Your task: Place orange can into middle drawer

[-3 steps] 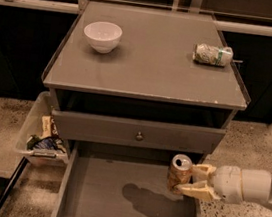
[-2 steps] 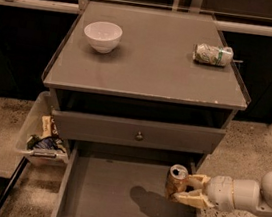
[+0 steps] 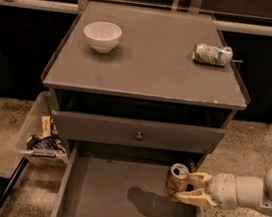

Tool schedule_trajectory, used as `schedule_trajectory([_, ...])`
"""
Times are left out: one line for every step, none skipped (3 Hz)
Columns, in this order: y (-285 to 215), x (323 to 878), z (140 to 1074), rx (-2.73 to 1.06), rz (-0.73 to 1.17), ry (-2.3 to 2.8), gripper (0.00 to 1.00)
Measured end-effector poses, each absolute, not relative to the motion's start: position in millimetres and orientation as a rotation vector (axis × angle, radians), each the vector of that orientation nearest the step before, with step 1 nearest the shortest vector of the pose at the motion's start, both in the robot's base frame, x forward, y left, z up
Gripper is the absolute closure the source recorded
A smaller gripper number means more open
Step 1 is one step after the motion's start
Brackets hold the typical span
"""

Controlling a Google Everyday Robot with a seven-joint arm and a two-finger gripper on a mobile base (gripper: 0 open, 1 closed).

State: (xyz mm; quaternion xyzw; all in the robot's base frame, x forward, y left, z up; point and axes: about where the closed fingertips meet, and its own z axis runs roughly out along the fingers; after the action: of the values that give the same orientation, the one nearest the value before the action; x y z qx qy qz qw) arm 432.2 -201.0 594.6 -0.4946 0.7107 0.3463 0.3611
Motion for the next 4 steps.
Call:
schedule_trajectory([-199.1, 433.7, 584.6, -1.267, 0.885, 1.844, 1.00])
schedule_trajectory([-193.8, 444.3, 551.3, -1.203, 0.892, 1.868, 1.00])
schedule_trajectory([-184.8, 455.6, 512.7, -1.149, 0.871, 1.878, 1.00])
schedule_trajectory([-170.9, 465.9, 476.4, -1.145, 0.826, 1.856, 1.00])
